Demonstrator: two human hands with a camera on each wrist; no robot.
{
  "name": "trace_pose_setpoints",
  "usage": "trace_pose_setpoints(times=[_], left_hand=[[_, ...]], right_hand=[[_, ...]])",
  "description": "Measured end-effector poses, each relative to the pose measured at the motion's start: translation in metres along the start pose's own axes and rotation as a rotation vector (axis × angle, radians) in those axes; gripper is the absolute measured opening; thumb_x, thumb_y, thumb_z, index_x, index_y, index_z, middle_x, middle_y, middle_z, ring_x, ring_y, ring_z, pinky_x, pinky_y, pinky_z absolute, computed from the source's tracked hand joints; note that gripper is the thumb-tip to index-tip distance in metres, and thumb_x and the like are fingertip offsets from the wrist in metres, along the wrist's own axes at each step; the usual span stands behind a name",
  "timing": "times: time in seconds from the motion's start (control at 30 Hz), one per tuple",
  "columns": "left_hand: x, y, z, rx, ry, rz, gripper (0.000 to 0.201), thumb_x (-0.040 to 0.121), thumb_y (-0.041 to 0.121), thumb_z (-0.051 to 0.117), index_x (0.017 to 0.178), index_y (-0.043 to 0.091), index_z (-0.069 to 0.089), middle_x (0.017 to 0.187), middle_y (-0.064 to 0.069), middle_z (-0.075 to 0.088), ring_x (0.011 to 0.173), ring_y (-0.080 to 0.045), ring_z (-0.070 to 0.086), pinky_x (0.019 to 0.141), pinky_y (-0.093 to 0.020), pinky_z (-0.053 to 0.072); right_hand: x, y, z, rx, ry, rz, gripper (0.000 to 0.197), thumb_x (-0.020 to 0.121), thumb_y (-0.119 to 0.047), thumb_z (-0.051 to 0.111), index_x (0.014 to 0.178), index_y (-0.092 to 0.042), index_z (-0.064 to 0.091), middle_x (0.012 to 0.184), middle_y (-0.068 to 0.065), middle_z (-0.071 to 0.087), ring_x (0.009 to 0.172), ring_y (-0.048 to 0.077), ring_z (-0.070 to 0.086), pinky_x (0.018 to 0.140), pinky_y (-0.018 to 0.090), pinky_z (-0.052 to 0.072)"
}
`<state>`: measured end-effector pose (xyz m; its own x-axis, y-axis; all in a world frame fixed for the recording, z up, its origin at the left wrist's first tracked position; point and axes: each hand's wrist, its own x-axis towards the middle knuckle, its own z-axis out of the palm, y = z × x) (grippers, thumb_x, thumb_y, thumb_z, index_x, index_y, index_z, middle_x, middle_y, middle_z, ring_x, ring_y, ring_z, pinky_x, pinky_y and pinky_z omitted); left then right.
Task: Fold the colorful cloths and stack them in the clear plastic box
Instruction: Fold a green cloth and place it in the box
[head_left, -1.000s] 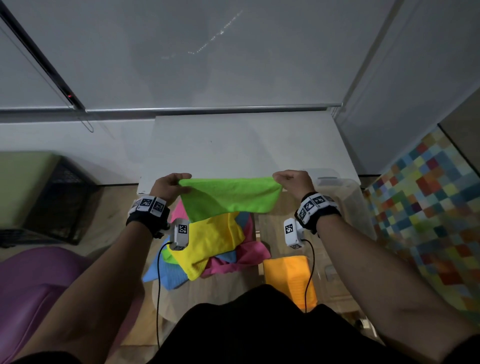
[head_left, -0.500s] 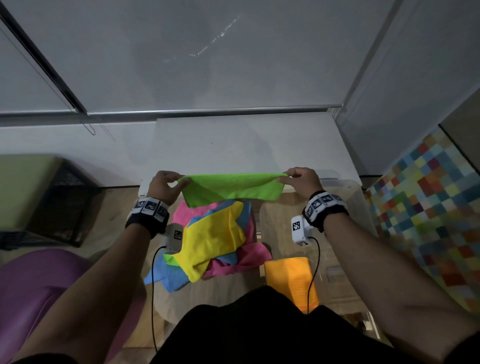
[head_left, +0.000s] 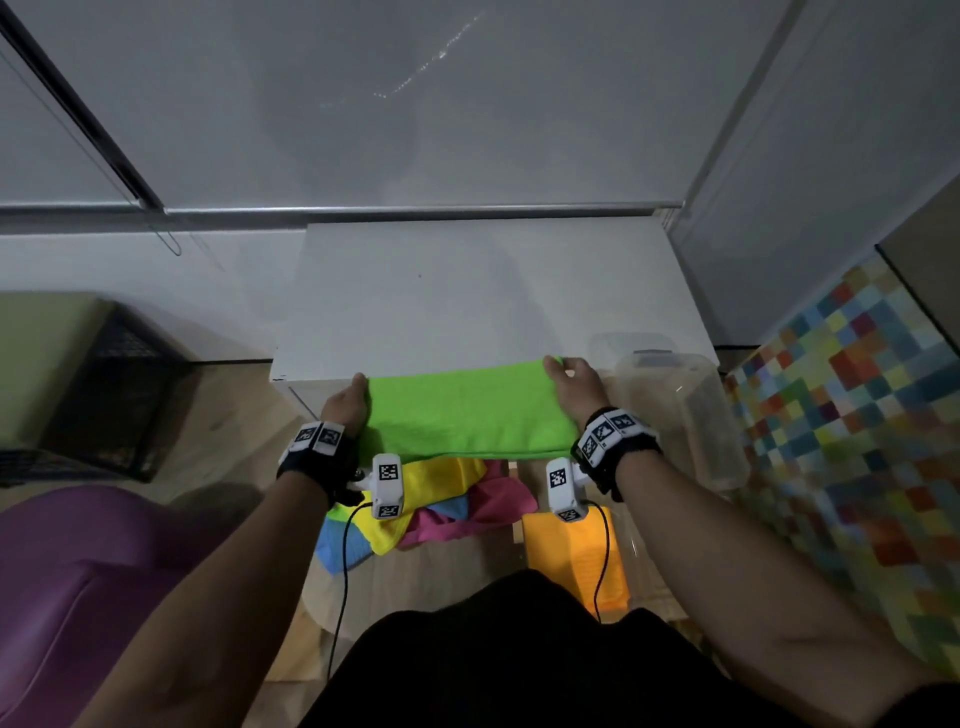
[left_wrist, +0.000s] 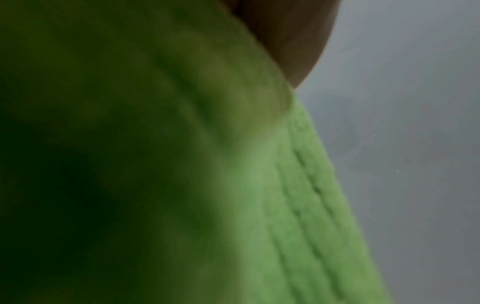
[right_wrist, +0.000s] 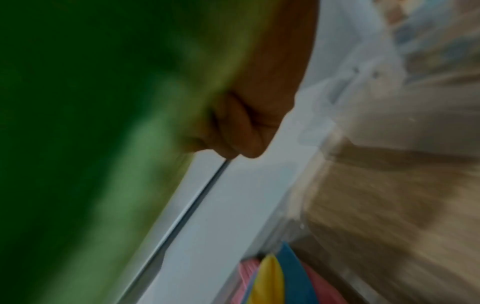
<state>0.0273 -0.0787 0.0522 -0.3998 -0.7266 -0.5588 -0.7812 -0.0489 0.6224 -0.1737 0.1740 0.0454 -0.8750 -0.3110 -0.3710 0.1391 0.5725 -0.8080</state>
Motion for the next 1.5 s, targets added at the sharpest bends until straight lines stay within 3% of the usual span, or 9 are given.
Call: trace_pose_setpoints(times=[0.1,0.23,0.33,0.47,0.57,0.77,1.07,1.3,1.5], left_hand=[[-0.006,-0.021,-0.001,-0.127,-0.076,-0.106,0.073,0.088,0.062,0.051,0.127,0.000,0.055,0.127,-0.023,0.057,0.111,-0.035,0.059,0.089,-0.036,0.046],[-0.012,-0.054,0.007,-0.185,-0.297,-0.147,0.049,0.083,0.032,0.073,0.122,0.006,0.061,0.121,-0.018,0.064,0.093,-0.028,0.064,0.086,-0.039,0.055],[-0.008,-0.076,0.003,-0.043,-0.132,-0.054,0.038,0.089,0.032,0.065,0.119,0.009,0.064,0.112,-0.016,0.068,0.096,-0.030,0.065,0.086,-0.038,0.054],[-0.012,-0.087,-0.001,0.082,0.150,0.162,0.029,0.099,0.025,0.045,0.115,0.003,0.056,0.106,-0.024,0.063,0.099,-0.037,0.059,0.075,-0.032,0.038],[-0.014,-0.099,0.004,0.120,0.220,0.150,0.027,0.100,0.024,0.042,0.109,0.001,0.052,0.098,-0.028,0.061,0.092,-0.043,0.058,0.068,-0.032,0.031],[0.008,-0.141,0.010,0.216,0.157,0.012,0.033,0.101,0.025,0.041,0.117,0.000,0.054,0.104,-0.036,0.058,0.100,-0.046,0.056,0.077,-0.039,0.039],[0.032,-0.136,-0.009,0.190,0.137,0.069,0.037,0.103,0.031,0.035,0.113,0.003,0.056,0.104,-0.032,0.062,0.097,-0.045,0.058,0.076,-0.038,0.041],[0.045,-0.128,-0.013,0.149,-0.012,0.010,0.055,0.074,0.060,0.070,0.103,0.014,0.063,0.095,-0.007,0.067,0.089,-0.027,0.064,0.081,-0.036,0.053],[0.048,-0.133,-0.014,0.063,-0.018,-0.061,0.041,0.075,0.056,0.071,0.087,0.017,0.071,0.083,-0.004,0.071,0.079,-0.023,0.068,0.073,-0.030,0.055]], right_hand=[[-0.003,0.023,0.007,-0.012,-0.031,0.081,0.048,0.091,-0.044,0.059,0.121,-0.006,0.062,0.117,0.009,0.064,0.108,0.022,0.060,0.089,0.026,0.043],[-0.008,0.045,0.022,0.245,-0.181,0.226,0.037,0.081,-0.027,0.075,0.111,-0.005,0.068,0.113,0.016,0.069,0.099,0.029,0.067,0.090,0.040,0.055],[-0.020,0.047,0.038,0.290,-0.265,0.224,0.032,0.086,-0.006,0.068,0.116,0.004,0.063,0.117,0.019,0.065,0.088,0.028,0.066,0.079,0.034,0.057],[-0.022,0.045,0.065,0.058,-0.100,-0.024,0.017,0.090,-0.011,0.061,0.106,-0.009,0.065,0.102,0.012,0.068,0.089,0.021,0.059,0.085,0.039,0.049],[-0.031,0.049,0.091,-0.080,-0.017,-0.048,0.021,0.092,-0.016,0.056,0.110,-0.008,0.062,0.108,0.015,0.067,0.092,0.021,0.059,0.085,0.038,0.047],[-0.039,0.082,0.128,-0.243,-0.047,0.217,0.036,0.098,-0.021,0.049,0.130,-0.005,0.053,0.129,0.021,0.058,0.116,0.038,0.054,0.091,0.037,0.042],[-0.048,0.077,0.136,-0.145,0.041,0.211,0.034,0.101,-0.027,0.042,0.120,0.000,0.053,0.115,0.024,0.061,0.102,0.038,0.057,0.075,0.034,0.038],[-0.047,0.072,0.131,-0.202,0.046,0.239,0.037,0.102,-0.027,0.042,0.125,0.002,0.050,0.123,0.027,0.057,0.110,0.042,0.054,0.084,0.040,0.042],[-0.040,0.066,0.116,-0.116,0.109,0.203,0.032,0.097,-0.026,0.053,0.106,0.004,0.060,0.095,0.019,0.063,0.085,0.029,0.056,0.070,0.033,0.039]])
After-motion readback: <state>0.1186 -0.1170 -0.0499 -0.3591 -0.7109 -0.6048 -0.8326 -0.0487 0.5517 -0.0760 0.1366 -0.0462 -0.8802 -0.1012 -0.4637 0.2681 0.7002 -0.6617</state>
